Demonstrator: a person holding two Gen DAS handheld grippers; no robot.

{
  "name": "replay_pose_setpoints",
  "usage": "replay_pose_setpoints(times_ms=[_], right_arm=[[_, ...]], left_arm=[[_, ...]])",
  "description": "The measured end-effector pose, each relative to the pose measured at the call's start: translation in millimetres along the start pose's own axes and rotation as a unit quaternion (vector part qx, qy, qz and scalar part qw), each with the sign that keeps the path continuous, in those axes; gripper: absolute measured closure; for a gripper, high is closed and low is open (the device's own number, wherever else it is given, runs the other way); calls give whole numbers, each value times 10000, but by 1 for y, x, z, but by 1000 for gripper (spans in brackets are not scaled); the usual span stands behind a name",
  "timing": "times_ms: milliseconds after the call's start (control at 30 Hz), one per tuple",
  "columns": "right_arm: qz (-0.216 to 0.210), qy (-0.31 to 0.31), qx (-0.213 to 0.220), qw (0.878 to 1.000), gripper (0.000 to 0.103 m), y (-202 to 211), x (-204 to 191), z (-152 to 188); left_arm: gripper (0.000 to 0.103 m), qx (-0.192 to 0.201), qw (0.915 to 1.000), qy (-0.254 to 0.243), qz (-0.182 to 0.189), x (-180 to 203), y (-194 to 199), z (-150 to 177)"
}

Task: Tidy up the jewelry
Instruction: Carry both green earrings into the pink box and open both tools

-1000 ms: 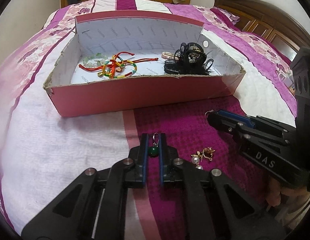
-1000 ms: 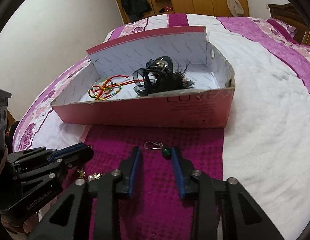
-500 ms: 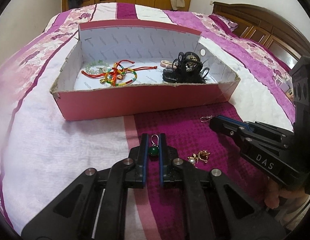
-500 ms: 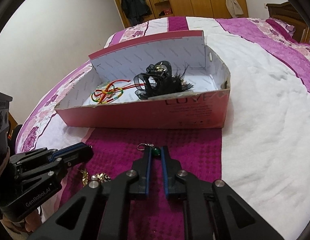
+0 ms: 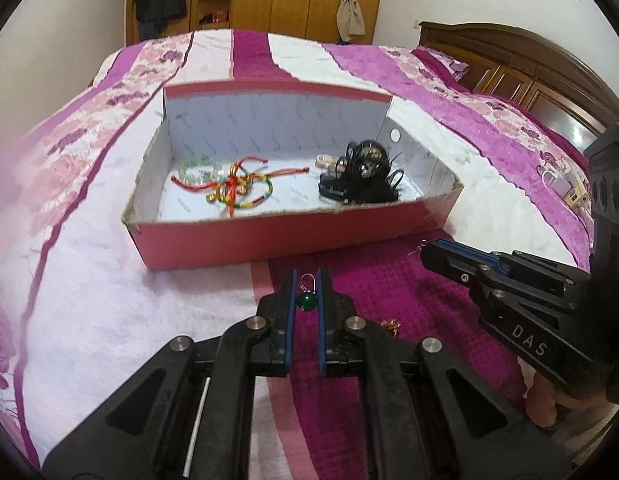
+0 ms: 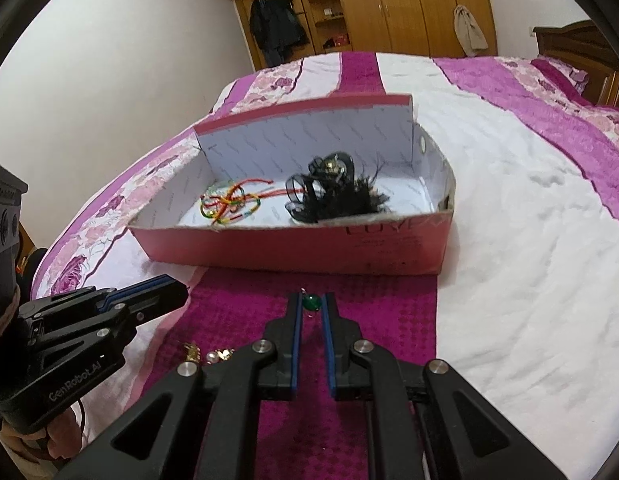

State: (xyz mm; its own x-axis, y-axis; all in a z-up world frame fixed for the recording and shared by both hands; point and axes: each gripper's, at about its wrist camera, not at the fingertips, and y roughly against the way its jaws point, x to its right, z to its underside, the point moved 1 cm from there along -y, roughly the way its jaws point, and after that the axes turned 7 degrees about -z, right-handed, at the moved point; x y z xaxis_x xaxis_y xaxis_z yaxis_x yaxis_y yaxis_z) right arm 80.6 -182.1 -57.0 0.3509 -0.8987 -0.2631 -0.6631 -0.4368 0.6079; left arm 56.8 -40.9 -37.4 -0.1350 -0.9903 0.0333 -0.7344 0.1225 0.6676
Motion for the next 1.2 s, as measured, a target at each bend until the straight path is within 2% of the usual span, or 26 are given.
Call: replay_pose_setpoints(times_ms=[500, 867, 1200], right_arm=[[68, 209, 565, 9982, 92, 21, -14, -28], [126, 315, 988, 9945, 92, 22, -18, -50], [274, 330, 1207, 9918, 92, 11, -10, -72]], left_arm=[[102, 622, 9980, 57, -62, -3, 18, -28], [102, 996, 9944, 266, -228, -16, 12, -50], [102, 1279, 9903, 404, -374, -24, 3, -70]])
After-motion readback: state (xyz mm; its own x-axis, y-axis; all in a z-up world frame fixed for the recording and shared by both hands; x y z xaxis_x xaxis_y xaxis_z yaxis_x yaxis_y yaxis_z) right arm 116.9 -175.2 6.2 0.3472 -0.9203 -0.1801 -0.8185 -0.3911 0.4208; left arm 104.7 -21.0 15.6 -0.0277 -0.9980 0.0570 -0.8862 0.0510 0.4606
